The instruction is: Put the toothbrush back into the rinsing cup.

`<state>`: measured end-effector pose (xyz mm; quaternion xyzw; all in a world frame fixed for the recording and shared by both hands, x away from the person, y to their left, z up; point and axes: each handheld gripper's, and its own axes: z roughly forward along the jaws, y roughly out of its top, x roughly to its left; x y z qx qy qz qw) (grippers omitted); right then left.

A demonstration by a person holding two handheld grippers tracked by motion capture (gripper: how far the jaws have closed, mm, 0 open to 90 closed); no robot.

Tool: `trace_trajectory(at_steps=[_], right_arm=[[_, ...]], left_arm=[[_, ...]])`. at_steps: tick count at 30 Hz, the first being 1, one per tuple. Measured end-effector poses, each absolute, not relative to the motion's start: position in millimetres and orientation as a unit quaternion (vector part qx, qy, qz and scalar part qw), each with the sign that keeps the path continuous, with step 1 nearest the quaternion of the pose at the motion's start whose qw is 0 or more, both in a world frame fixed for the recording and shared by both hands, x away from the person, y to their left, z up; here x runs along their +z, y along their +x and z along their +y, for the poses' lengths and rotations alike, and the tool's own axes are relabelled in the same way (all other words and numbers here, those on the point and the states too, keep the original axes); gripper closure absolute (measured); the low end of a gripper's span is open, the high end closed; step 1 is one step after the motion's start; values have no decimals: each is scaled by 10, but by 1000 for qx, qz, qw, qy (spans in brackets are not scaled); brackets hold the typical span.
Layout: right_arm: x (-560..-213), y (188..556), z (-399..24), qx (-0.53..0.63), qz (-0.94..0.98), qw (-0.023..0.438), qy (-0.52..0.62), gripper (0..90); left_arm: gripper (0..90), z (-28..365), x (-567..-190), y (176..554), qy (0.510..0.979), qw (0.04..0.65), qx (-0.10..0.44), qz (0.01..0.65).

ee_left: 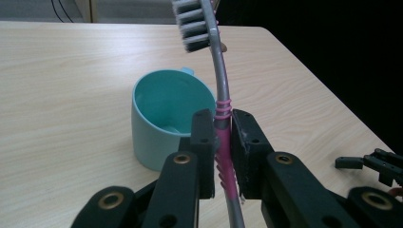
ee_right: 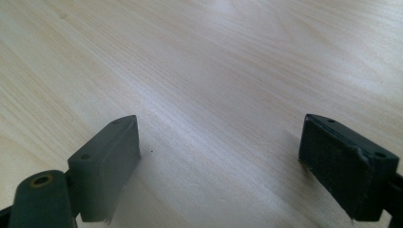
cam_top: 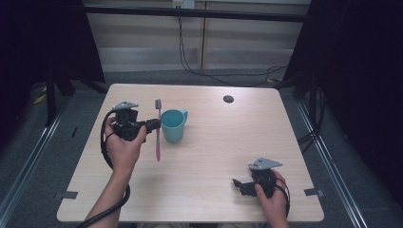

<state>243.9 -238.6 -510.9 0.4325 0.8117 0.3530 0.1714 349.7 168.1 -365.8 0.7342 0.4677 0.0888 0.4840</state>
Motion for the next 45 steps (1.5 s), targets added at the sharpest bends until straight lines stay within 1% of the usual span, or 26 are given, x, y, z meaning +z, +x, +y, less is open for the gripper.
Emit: trace_trajectory(at_steps=[45], right_arm=[[-5108, 2438, -2386, 353, 812, 171, 433, 129]], left_arm=[[804, 1523, -3413, 3753, 701, 536, 127, 454]])
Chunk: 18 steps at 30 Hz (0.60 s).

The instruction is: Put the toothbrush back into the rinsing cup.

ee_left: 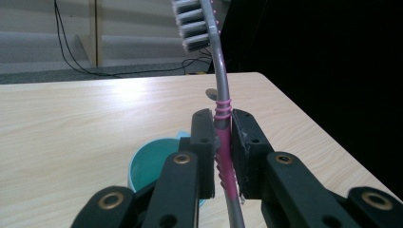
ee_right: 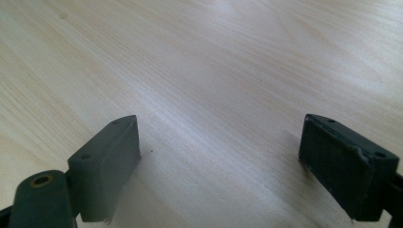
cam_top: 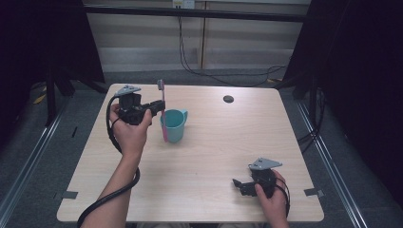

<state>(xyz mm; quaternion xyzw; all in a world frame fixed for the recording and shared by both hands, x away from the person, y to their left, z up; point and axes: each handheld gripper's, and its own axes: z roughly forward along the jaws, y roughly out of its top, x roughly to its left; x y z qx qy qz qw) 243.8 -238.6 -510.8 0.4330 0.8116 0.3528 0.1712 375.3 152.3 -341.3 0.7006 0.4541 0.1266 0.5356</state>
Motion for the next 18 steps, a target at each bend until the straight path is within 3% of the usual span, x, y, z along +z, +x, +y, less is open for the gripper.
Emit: trace_trajectory(at_steps=[18], right_arm=[[-5108, 2438, -2386, 353, 812, 171, 433, 129]], left_arm=[[804, 1452, -3340, 3872, 690, 550, 138, 450]])
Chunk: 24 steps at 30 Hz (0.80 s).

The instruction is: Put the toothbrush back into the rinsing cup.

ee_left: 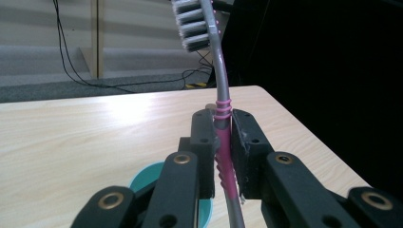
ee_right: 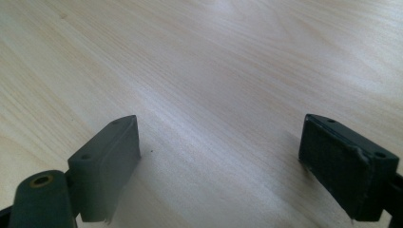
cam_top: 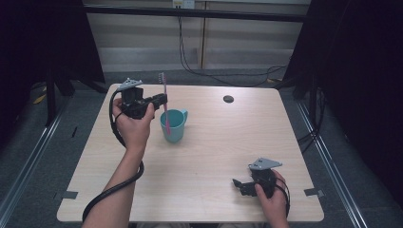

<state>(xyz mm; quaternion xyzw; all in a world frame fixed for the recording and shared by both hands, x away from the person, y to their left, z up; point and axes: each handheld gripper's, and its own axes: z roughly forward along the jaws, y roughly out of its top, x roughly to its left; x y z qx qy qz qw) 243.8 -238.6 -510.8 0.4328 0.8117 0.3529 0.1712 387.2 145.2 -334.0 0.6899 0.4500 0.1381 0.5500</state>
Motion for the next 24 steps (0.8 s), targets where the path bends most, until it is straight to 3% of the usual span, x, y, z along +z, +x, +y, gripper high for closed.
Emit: trace_trajectory(at_steps=[24], right_arm=[[-5109, 2439, -2387, 353, 812, 172, 432, 129]], left_arm=[[804, 1347, -3399, 4036, 680, 560, 157, 446]])
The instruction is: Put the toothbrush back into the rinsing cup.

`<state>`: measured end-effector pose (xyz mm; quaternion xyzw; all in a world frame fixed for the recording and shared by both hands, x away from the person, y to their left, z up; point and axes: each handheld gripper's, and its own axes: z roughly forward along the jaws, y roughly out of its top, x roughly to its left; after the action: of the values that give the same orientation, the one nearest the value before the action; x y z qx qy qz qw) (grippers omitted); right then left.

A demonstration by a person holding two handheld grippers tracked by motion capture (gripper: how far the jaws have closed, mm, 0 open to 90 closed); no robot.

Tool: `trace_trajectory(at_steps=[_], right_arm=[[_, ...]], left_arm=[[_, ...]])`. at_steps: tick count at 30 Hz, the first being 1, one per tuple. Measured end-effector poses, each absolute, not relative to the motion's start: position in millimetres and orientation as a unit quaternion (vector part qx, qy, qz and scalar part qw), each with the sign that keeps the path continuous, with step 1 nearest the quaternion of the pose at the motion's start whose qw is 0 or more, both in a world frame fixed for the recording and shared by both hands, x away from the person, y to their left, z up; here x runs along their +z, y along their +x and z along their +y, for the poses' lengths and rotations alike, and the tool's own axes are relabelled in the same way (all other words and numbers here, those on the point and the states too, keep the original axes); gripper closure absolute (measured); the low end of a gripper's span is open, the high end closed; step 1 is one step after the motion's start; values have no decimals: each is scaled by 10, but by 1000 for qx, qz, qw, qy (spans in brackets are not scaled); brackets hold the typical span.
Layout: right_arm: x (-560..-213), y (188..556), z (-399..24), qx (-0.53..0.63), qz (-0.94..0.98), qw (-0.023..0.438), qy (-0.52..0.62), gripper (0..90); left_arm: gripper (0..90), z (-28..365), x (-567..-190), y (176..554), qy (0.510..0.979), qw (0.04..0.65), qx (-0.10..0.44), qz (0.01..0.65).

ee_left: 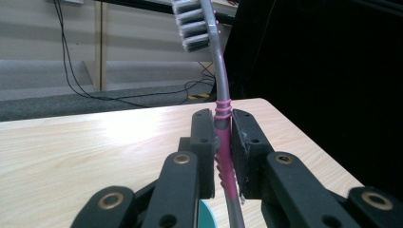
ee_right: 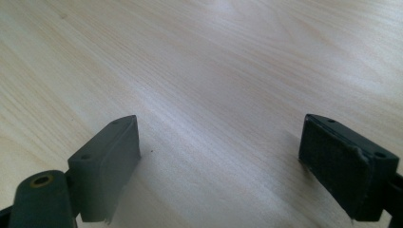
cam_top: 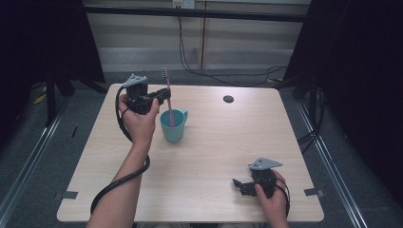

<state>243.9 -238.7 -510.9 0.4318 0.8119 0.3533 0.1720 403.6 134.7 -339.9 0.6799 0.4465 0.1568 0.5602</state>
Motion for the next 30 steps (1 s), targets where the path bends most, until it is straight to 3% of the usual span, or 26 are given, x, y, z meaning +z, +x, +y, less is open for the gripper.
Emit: trace_trajectory(at_steps=[30], right_arm=[[-5109, 2439, -2386, 353, 812, 172, 432, 129]], left_arm=[[804, 1353, -3531, 4267, 672, 561, 173, 452]])
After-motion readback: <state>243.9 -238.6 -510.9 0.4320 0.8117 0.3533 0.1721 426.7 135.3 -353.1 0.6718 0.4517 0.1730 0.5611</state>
